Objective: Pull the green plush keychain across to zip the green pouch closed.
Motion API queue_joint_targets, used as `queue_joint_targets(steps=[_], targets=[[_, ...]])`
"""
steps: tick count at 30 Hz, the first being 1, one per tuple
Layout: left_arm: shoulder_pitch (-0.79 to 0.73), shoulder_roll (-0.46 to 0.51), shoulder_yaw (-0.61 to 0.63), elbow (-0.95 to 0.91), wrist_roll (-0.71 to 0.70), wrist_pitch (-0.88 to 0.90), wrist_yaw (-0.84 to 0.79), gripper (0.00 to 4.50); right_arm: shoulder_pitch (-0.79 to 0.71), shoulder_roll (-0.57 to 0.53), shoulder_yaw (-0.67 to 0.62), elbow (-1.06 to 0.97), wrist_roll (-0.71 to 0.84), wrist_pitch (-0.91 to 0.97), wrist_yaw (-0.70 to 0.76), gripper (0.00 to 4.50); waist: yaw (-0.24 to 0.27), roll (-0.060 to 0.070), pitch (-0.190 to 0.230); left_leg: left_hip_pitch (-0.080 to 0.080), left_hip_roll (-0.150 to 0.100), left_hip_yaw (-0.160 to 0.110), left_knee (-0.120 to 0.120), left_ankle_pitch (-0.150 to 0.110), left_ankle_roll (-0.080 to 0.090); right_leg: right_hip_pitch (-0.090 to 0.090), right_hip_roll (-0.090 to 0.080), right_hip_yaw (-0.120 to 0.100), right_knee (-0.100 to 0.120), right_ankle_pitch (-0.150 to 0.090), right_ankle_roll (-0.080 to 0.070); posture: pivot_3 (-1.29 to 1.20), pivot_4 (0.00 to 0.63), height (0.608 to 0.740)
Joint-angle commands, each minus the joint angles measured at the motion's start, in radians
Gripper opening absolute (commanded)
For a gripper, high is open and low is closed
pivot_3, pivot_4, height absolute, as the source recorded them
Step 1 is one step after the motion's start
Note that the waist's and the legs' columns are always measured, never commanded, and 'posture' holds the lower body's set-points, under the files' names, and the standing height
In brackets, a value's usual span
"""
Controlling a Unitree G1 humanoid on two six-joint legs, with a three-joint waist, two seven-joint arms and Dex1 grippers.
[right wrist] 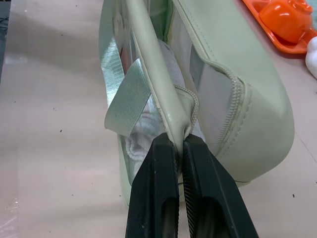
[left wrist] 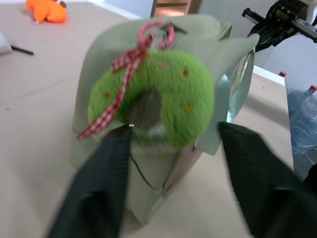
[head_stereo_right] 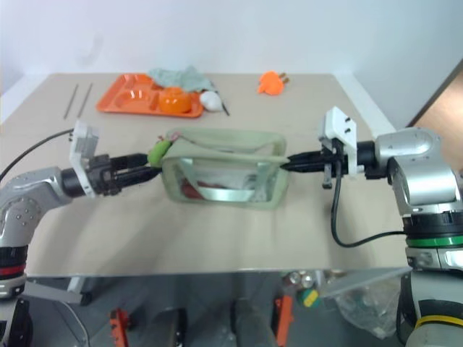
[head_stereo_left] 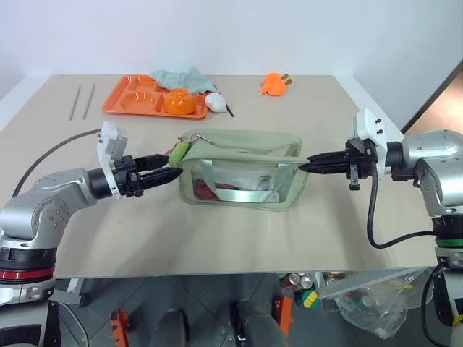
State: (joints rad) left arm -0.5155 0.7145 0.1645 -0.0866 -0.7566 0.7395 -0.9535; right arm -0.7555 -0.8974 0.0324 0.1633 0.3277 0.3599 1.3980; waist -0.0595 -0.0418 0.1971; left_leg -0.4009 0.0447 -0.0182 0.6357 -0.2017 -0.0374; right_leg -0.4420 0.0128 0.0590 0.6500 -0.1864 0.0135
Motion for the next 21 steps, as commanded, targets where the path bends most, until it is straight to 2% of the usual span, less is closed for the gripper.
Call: queue_joint_targets(steps=[1,4,5,14,21], targets=[[-0.026,-0.001,0.044,-0.004,-0.023,-0.008,-0.003,1.17,-0.002,-0.012,-0.018,-0.029,0.006,-0.009,0.001,0.0,0.0,0.0,0.0,0.0,0.0,0.0,0.0,0.0,0.0,0.0,0.0,0.0,0.0,0.0,0.0,0.0,0.15,0.74],[-0.023,0.0,0.051,-0.01,-0.034,-0.003,-0.002,0.22,-0.005,-0.009,-0.013,-0.022,0.002,-0.014,0.001,0.0,0.0,0.0,0.0,0.0,0.0,0.0,0.0,0.0,0.0,0.0,0.0,0.0,0.0,0.0,0.0,0.0,0.15,0.74],[-0.021,0.0,0.053,-0.012,-0.037,-0.001,-0.001,0.05,-0.006,-0.008,-0.011,-0.02,0.0,-0.016,0.001,0.0,0.0,0.0,0.0,0.0,0.0,0.0,0.0,0.0,0.0,0.0,0.0,0.0,0.0,0.0,0.0,0.0,0.15,0.74],[-0.056,0.02,0.077,0.003,-0.022,-0.026,0.009,0.05,-0.018,-0.001,-0.002,-0.001,-0.009,-0.031,0.006,0.0,0.0,0.0,0.0,0.0,0.0,0.0,0.0,0.0,0.0,0.0,0.0,0.0,0.0,0.0,0.0,0.0,0.15,0.74],[-0.214,-0.057,-0.009,0.02,0.104,-0.174,0.051,0.05,-0.025,0.005,0.003,0.009,-0.015,-0.038,0.008,0.0,0.001,0.0,0.0,0.0,-0.001,0.0,0.001,0.0,0.0,0.001,0.0,0.001,0.0,0.001,0.002,0.0,0.15,0.74]])
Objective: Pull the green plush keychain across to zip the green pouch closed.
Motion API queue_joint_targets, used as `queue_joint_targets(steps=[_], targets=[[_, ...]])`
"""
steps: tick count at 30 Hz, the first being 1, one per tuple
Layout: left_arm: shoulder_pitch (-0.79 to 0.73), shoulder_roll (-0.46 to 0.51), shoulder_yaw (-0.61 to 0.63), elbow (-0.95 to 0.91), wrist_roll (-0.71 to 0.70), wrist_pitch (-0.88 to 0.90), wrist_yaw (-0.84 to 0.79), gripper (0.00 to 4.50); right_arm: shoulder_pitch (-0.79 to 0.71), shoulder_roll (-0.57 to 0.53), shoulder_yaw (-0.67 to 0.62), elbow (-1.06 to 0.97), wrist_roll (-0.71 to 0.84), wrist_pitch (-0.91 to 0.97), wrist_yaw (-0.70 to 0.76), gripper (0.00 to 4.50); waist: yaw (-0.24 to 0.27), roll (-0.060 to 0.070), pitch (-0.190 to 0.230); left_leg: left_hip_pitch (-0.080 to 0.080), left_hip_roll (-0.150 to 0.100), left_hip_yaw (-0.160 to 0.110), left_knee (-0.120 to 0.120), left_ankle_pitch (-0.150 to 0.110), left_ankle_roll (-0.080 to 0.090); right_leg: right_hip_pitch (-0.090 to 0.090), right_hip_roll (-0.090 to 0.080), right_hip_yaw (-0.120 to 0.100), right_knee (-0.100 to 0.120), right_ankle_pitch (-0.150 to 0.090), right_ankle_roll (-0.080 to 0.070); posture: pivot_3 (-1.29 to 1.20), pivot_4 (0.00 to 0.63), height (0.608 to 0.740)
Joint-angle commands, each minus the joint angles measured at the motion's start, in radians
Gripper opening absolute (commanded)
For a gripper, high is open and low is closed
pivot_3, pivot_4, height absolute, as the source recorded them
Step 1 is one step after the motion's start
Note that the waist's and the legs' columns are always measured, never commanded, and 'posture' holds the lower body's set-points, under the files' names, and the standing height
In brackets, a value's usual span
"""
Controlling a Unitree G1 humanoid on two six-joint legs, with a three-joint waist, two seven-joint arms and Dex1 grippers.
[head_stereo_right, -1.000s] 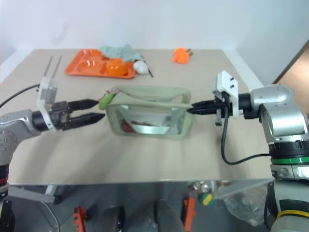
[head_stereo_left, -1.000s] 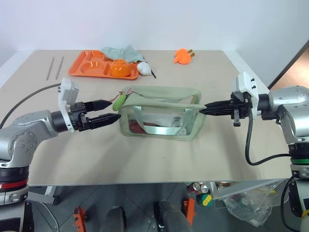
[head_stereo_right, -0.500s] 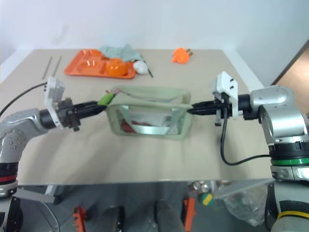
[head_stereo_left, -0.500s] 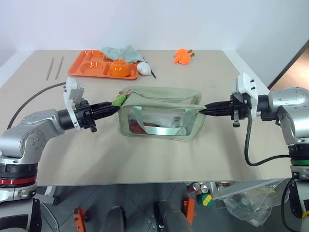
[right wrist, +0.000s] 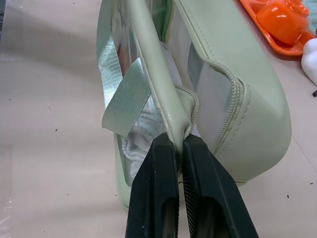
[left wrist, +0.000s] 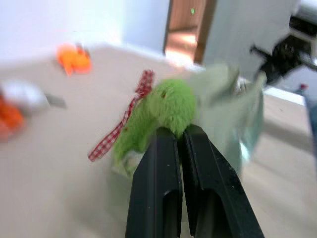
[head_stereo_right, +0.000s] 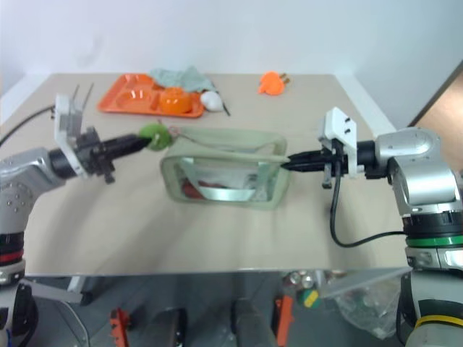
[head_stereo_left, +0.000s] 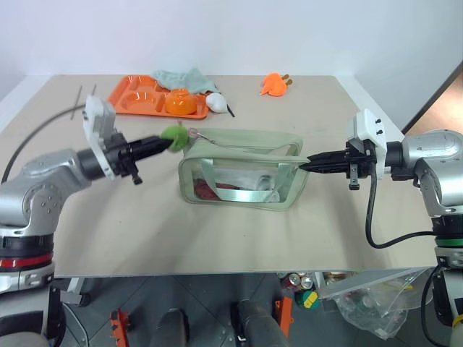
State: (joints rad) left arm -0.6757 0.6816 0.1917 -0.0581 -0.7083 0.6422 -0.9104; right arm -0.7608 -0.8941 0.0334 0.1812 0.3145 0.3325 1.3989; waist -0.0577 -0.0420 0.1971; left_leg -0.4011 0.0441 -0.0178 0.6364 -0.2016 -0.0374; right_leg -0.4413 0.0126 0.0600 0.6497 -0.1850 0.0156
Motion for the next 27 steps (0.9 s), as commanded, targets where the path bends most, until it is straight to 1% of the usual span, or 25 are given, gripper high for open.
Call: queue_joint_targets(steps=[1,6,10,13,17,18,19,21,22,23,24,26,27], targets=[[-0.07,-0.037,-0.066,-0.012,0.085,-0.112,-0.005,0.05,-0.022,0.003,0.003,-0.008,-0.003,-0.012,0.007,0.0,0.0,0.0,0.0,0.0,0.0,0.001,0.0,0.0,0.0,0.0,0.0,0.001,0.0,0.001,0.001,0.0,0.15,0.74],[-0.102,-0.075,-0.184,-0.033,0.179,-0.203,-0.058,0.05,-0.019,0.0,-0.005,-0.012,-0.004,-0.013,0.003,0.0,-0.001,0.0,0.0,0.0,0.0,0.001,0.0,0.0,0.0,0.0,0.0,0.001,0.0,0.002,0.003,0.0,0.15,0.74],[-0.074,-0.073,-0.244,-0.04,0.228,-0.237,-0.1,0.05,-0.005,-0.008,-0.016,-0.026,0.002,-0.004,-0.002,0.0,-0.002,0.0,0.0,0.0,0.0,0.001,0.0,0.0,0.0,0.0,0.001,0.001,0.0,0.002,0.003,0.0,0.15,0.74],[-0.064,-0.079,-0.259,-0.041,0.239,-0.246,-0.117,0.05,0.005,-0.013,-0.021,-0.035,0.005,0.0,-0.006,0.0,-0.002,0.0,0.0,0.0,0.0,0.001,0.0,0.0,0.0,0.0,0.001,0.002,0.0,0.002,0.003,0.0,0.15,0.74],[-0.068,-0.089,-0.241,-0.045,0.179,-0.174,-0.136,1.29,0.015,-0.014,-0.025,-0.046,0.009,0.003,-0.012,0.0,-0.002,0.0,0.0,0.0,0.0,0.001,0.0,0.0,0.0,0.0,0.0,0.002,0.0,0.002,0.004,0.0,0.15,0.74],[-0.071,-0.092,-0.228,-0.048,0.156,-0.151,-0.137,1.68,0.015,-0.013,-0.026,-0.047,0.011,0.004,-0.013,0.0,-0.002,0.0,0.0,0.001,0.0,0.002,0.0,0.0,0.0,0.0,0.001,0.002,0.0,0.002,0.004,0.0,0.15,0.74],[-0.074,-0.097,-0.217,-0.051,0.143,-0.145,-0.132,1.9,0.015,-0.012,-0.027,-0.048,0.012,0.005,-0.013,0.0,-0.002,0.0,0.0,0.001,0.0,0.001,0.0,0.0,0.0,0.0,0.001,0.002,0.0,0.002,0.004,0.0,0.15,0.74],[-0.085,-0.102,-0.187,-0.054,0.102,-0.11,-0.114,2.73,0.013,-0.01,-0.026,-0.046,0.012,0.003,-0.015,0.0,-0.002,0.0,0.0,0.001,0.0,0.001,0.0,0.0,0.0,0.0,0.001,0.002,0.0,0.002,0.004,0.0,0.15,0.74],[-0.087,-0.101,-0.174,-0.059,0.083,-0.089,-0.111,2.99,0.012,-0.009,-0.026,-0.044,0.012,0.003,-0.015,0.0,-0.002,0.0,0.0,0.001,0.0,0.001,0.0,0.0,0.0,0.0,0.001,0.002,0.0,0.002,0.004,0.0,0.15,0.74],[-0.087,-0.1,-0.154,-0.069,0.052,-0.061,-0.105,3.41,0.012,-0.009,-0.025,-0.045,0.012,0.002,-0.015,0.0,-0.003,0.0,0.0,0.001,0.0,0.002,0.0,0.0,0.0,0.0,0.001,0.002,0.0,0.002,0.004,0.0,0.15,0.74],[-0.086,-0.098,-0.136,-0.079,0.023,-0.033,-0.099,3.62,0.012,-0.008,-0.024,-0.045,0.011,0.001,-0.016,0.0,-0.003,0.0,0.0,0.001,0.0,0.002,0.0,0.0,0.0,0.0,0.001,0.002,0.0,0.002,0.004,0.0,0.15,0.74],[-0.083,-0.079,-0.093,-0.104,-0.049,0.041,-0.096,4.38,0.009,-0.005,-0.021,-0.043,0.01,-0.001,-0.016,0.0,-0.004,0.0,0.0,0.001,0.0,0.001,0.0,0.0,0.0,0.0,0.001,0.002,0.0,0.002,0.004,0.0,0.15,0.74],[-0.077,-0.06,-0.071,-0.117,-0.085,0.074,-0.103,4.44,0.007,-0.003,-0.019,-0.042,0.009,-0.001,-0.016,0.0,-0.004,0.0,0.0,0.001,0.0,0.001,0.0,0.0,0.0,0.0,0.001,0.002,0.0,0.002,0.004,0.0,0.15,0.74]])
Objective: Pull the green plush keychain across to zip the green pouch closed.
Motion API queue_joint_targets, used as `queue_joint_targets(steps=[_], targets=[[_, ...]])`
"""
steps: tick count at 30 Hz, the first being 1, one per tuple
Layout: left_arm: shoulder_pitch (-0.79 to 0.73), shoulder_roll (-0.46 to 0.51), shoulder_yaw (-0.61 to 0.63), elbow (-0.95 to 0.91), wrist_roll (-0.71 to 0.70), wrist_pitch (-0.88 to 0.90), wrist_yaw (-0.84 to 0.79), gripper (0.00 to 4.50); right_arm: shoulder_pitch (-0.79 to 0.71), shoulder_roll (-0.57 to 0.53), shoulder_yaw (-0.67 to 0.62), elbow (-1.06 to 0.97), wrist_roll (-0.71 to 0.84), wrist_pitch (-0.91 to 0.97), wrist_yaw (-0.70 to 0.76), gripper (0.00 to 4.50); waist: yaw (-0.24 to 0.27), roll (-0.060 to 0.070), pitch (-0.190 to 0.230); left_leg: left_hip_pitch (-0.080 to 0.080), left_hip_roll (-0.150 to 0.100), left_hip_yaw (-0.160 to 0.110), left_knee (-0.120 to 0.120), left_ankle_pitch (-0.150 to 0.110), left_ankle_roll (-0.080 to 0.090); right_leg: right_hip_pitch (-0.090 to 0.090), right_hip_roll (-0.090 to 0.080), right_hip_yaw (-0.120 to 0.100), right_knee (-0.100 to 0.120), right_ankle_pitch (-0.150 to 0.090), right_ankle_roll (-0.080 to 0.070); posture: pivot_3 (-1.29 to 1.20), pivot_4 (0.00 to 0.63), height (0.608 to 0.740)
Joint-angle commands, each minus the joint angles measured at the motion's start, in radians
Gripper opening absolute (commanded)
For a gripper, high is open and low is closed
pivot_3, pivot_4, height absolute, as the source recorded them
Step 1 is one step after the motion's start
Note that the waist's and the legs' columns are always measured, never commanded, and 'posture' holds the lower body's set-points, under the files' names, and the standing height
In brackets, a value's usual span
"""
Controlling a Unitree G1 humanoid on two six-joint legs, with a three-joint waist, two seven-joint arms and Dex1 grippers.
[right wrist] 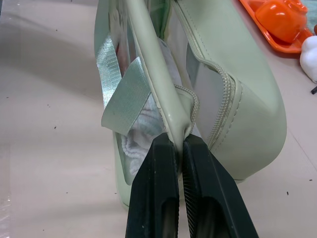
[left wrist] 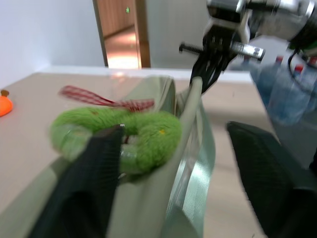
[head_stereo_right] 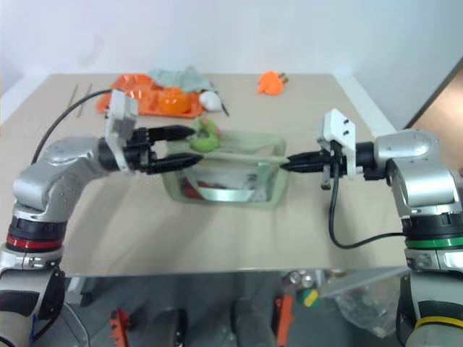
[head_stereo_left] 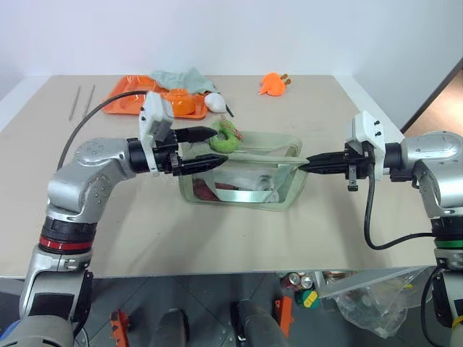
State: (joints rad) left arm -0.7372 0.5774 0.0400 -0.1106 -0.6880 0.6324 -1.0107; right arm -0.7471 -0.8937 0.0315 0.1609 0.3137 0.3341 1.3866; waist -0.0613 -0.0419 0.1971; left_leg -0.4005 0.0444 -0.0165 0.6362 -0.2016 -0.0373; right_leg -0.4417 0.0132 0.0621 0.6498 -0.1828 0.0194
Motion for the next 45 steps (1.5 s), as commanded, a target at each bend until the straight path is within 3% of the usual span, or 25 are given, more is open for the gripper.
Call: queue_joint_targets(steps=[1,6,9,13,19,24,35,36,45], targets=[[-0.011,0.065,0.114,-0.072,-0.145,0.118,-0.003,4.44,-0.008,-0.002,-0.016,-0.021,0.01,-0.004,-0.003,0.0,-0.001,0.0,0.0,0.0,0.0,0.0,0.0,0.0,0.0,0.0,0.0,0.0,0.0,0.0,0.0,0.0,0.15,0.74],[0.005,0.146,0.236,-0.079,-0.264,0.217,0.022,4.44,-0.017,0.005,-0.01,-0.015,0.007,-0.008,0.001,0.0,-0.009,0.0,0.0,0.0,0.0,0.0,0.0,0.0,0.0,0.0,0.0,0.0,0.0,0.0,0.0,0.0,0.15,0.74],[0.095,0.236,0.279,-0.064,-0.228,0.209,-0.008,4.44,-0.025,0.011,-0.005,-0.006,0.002,-0.014,0.004,0.0,-0.015,0.0,0.0,0.0,0.0,0.0,0.0,0.0,0.0,0.0,0.0,0.0,0.0,0.0,0.0,0.0,0.15,0.74],[0.203,0.281,0.274,-0.051,-0.17,0.17,-0.012,4.44,-0.03,0.015,-0.002,0.002,0.0,-0.019,0.01,0.0,-0.016,0.0,0.0,0.001,0.0,0.0,-0.001,0.0,0.0,0.0,0.0,-0.001,0.0,-0.003,-0.004,0.0,0.15,0.74],[0.255,0.242,0.185,-0.109,-0.122,0.133,-0.005,4.44,-0.054,0.026,0.005,0.016,0.002,-0.02,0.021,0.0,-0.014,0.0,0.0,0.001,0.0,0.001,0.0,0.0,0.0,0.0,0.0,0.0,0.0,-0.003,-0.005,0.0,0.15,0.74],[0.228,0.184,0.116,-0.052,-0.047,0.077,0.02,4.44,-0.058,0.032,0.003,0.015,0.004,-0.018,0.021,0.0,-0.016,0.0,0.0,0.001,0.0,0.001,0.0,0.0,0.0,0.0,0.0,0.0,0.0,-0.003,-0.005,0.0,0.15,0.74],[0.192,0.099,0.078,0.027,0.007,0.026,0.018,4.44,-0.024,0.005,-0.019,-0.023,0.014,0.005,0.009,0.0,-0.015,0.0,0.0,0.001,0.0,0.002,-0.001,0.0,0.0,0.0,0.0,0.001,0.0,-0.002,-0.004,0.0,0.15,0.74],[0.189,0.091,0.085,0.024,-0.016,0.036,0.001,3.91,-0.023,0.004,-0.02,-0.026,0.016,0.006,0.008,0.0,-0.015,0.0,0.0,0.001,0.0,0.002,-0.001,0.0,0.0,0.0,0.0,0.001,0.0,-0.002,-0.004,0.0,0.15,0.74],[0.198,0.092,0.109,-0.032,-0.093,0.105,-0.003,0.87,-0.016,0.0,-0.021,-0.036,0.016,0.011,0.001,0.0,-0.016,0.0,0.0,0.001,0.0,0.003,-0.001,0.0,0.0,0.0,0.0,0.002,0.0,-0.002,-0.003,0.0,0.15,0.74]])
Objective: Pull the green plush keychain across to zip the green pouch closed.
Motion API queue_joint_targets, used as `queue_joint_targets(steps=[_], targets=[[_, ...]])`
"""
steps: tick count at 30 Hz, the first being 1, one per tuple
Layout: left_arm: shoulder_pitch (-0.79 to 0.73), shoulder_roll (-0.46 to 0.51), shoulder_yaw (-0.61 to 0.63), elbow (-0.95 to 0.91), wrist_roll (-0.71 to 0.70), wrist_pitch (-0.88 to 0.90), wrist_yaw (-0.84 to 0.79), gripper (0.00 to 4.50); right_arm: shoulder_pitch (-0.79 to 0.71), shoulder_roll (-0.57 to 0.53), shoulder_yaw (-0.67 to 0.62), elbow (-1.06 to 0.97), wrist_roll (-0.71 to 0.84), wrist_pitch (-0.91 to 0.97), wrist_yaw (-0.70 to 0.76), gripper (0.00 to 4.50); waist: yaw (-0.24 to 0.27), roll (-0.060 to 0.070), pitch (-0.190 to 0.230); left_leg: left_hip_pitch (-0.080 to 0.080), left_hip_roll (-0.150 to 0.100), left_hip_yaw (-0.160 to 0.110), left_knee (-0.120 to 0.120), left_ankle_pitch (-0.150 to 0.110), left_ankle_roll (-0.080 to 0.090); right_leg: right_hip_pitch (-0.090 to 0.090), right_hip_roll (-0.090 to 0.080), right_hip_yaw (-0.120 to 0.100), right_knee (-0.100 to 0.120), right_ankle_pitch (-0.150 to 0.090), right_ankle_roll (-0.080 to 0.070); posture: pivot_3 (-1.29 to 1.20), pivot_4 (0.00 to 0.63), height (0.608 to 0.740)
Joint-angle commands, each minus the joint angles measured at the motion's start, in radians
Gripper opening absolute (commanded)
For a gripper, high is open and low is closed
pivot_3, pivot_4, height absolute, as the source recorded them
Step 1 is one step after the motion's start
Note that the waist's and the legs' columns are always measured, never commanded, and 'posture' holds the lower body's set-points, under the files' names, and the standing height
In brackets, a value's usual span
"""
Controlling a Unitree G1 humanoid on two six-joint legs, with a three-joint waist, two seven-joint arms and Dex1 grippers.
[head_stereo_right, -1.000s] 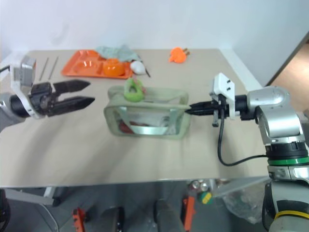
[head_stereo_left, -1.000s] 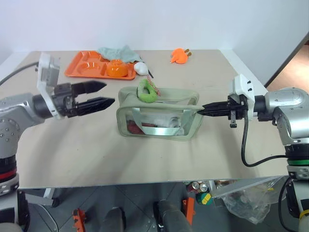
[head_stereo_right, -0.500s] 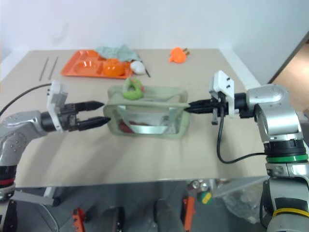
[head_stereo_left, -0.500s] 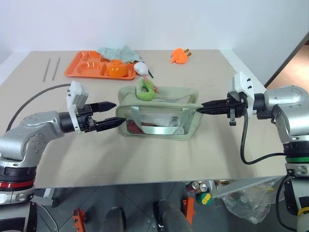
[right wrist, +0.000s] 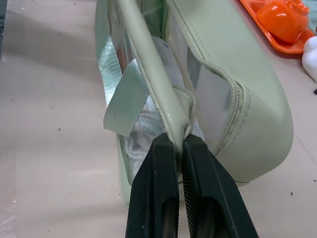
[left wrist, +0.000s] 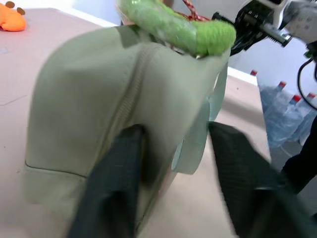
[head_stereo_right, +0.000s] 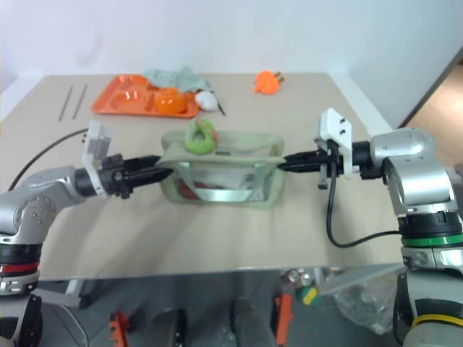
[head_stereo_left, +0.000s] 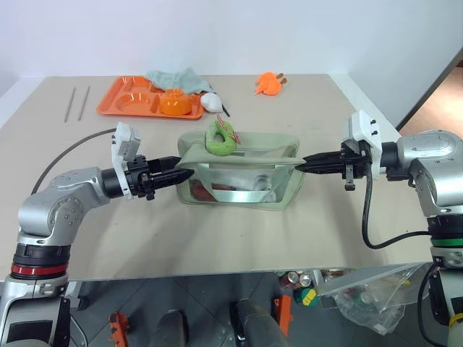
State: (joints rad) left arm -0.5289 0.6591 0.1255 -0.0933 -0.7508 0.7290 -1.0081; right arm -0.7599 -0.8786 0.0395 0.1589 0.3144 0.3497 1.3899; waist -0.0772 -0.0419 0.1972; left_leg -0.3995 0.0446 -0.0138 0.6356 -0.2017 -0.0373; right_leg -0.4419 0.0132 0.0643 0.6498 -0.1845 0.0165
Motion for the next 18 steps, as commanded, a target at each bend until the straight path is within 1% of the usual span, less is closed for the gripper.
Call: queue_joint_targets(steps=[1,2,3,8,10,12,13,14,15,16,18], targets=[[-0.008,0.017,0.022,-0.052,-0.027,0.014,-0.004,0.56,-0.004,-0.014,-0.028,-0.032,0.014,-0.006,-0.003,0.0,0.0,0.0,0.0,0.0,0.0,0.0,0.0,0.0,0.0,0.0,0.0,0.0,0.0,0.0,0.0,0.0,0.15,0.74],[-0.005,0.022,0.02,-0.055,-0.022,0.019,-0.004,0.19,-0.006,-0.013,-0.027,-0.03,0.013,-0.007,-0.003,0.0,0.0,0.0,0.0,0.0,0.0,0.0,0.0,0.0,0.0,0.0,0.0,0.0,0.0,0.0,0.0,0.0,0.15,0.74],[-0.004,0.026,0.018,-0.057,-0.019,0.023,-0.003,0.02,-0.006,-0.012,-0.026,-0.028,0.013,-0.007,-0.003,0.0,0.0,0.0,0.0,0.0,0.0,0.0,0.0,0.0,0.0,0.0,0.0,0.0,0.0,0.0,0.0,0.0,0.15,0.74],[0.02,0.041,0.014,-0.083,-0.011,0.034,-0.004,0.02,-0.014,-0.007,-0.021,-0.017,0.01,-0.004,-0.008,0.0,0.0,0.0,0.0,0.0,0.0,0.0,0.0,0.0,0.0,0.0,0.0,0.0,0.0,0.0,-0.001,0.0,0.15,0.74],[0.02,0.037,0.016,-0.086,-0.011,0.031,0.003,0.02,-0.021,-0.01,-0.024,-0.012,0.026,0.035,-0.002,0.0,0.0,0.0,0.0,0.0,0.0,0.0,0.0,0.0,0.0,0.0,0.0,0.0,0.0,0.0,-0.001,0.0,0.15,0.74],[0.02,0.035,0.017,-0.087,-0.009,0.029,0.006,0.0,-0.026,-0.018,-0.026,-0.01,0.036,0.066,0.007,0.72,0.0,0.0,0.0,0.0,0.0,0.0,0.0,0.0,0.0,0.0,0.0,0.0,0.0,0.0,-0.001,0.0,0.15,0.74],[0.02,0.035,0.016,-0.087,-0.009,0.028,0.006,0.0,-0.026,-0.023,-0.028,-0.011,0.038,0.07,0.011,1.01,0.0,0.0,0.0,0.0,0.0,0.0,0.0,0.0,0.0,0.0,0.0,0.0,0.0,0.0,-0.001,0.0,0.15,0.74],[0.021,0.035,0.015,-0.087,-0.008,0.026,0.006,0.0,-0.027,-0.028,-0.034,-0.009,0.04,0.078,0.007,1.6,0.0,0.0,0.0,0.0,0.0,0.0,0.0,0.0,0.0,0.0,0.0,0.0,0.0,0.0,-0.001,0.0,0.15,0.74],[0.021,0.035,0.014,-0.086,-0.008,0.025,0.005,0.0,-0.025,-0.035,-0.042,-0.008,0.041,0.08,0.007,1.89,0.0,0.0,0.0,0.0,0.0,0.0,0.0,0.0,0.0,0.0,0.0,0.0,0.0,0.0,-0.001,0.0,0.15,0.74],[0.021,0.036,0.014,-0.086,-0.007,0.024,0.005,0.0,-0.023,-0.04,-0.047,-0.007,0.042,0.082,0.007,2.31,0.0,0.0,0.0,0.0,0.0,0.0,0.0,0.0,0.0,0.0,0.0,0.0,0.0,0.0,-0.001,0.0,0.15,0.74],[0.023,0.037,0.014,-0.086,-0.007,0.021,0.002,0.0,-0.022,-0.057,-0.078,-0.006,0.062,0.093,0.004,2.93,0.001,0.0,0.0,0.0,0.0,0.0,0.0,0.0,0.0,0.0,0.0,0.0,0.0,0.0,-0.001,0.0,0.15,0.74]])
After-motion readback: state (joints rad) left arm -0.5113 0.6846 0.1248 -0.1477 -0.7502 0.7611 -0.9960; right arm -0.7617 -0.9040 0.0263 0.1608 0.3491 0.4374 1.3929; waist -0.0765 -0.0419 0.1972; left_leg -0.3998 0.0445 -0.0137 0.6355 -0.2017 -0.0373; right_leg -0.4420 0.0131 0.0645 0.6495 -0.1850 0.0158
